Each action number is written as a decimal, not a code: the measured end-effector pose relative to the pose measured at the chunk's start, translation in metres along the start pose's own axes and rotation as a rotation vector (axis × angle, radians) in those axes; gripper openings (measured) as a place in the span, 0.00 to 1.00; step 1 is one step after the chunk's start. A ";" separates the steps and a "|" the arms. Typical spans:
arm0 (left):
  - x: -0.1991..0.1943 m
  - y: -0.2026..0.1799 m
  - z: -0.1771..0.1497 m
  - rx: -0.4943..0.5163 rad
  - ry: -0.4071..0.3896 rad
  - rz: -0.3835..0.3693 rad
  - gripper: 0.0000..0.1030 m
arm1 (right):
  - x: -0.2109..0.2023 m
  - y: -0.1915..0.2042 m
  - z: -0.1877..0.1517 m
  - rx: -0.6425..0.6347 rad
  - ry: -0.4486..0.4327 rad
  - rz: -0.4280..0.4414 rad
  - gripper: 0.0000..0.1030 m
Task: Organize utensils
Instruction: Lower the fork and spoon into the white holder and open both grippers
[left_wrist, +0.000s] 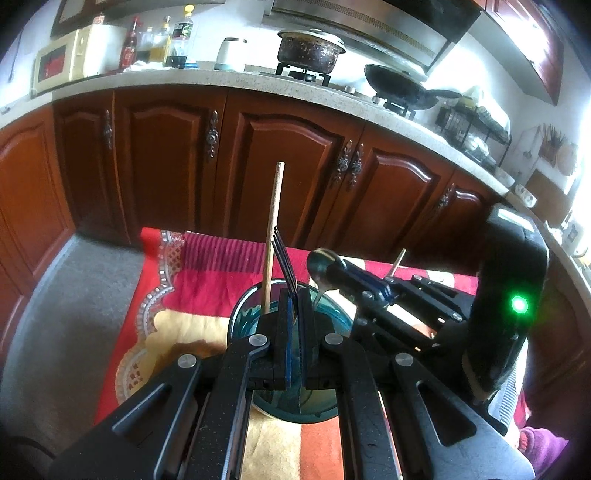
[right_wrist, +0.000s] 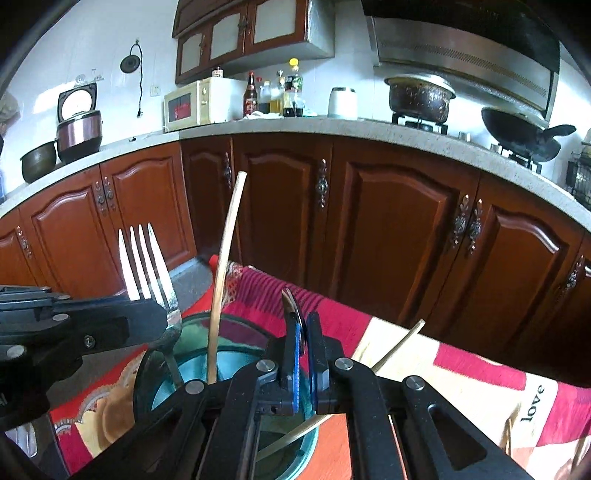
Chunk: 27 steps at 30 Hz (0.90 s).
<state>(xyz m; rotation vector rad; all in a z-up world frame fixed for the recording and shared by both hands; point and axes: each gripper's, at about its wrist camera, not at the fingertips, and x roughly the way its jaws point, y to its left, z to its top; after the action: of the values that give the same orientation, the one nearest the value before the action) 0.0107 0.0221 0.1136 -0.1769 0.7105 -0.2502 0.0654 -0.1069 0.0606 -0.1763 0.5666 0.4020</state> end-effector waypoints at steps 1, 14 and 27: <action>0.000 0.000 -0.001 0.001 -0.001 0.001 0.02 | 0.000 0.001 -0.001 0.000 0.003 0.003 0.03; -0.004 0.005 -0.004 -0.026 0.013 0.006 0.02 | -0.006 -0.005 0.000 0.064 0.035 0.082 0.11; -0.019 0.007 -0.008 -0.040 0.009 -0.008 0.18 | -0.034 -0.012 0.005 0.102 -0.004 0.101 0.18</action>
<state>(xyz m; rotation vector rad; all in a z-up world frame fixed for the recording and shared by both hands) -0.0074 0.0331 0.1173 -0.2170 0.7241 -0.2449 0.0462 -0.1274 0.0841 -0.0487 0.5919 0.4700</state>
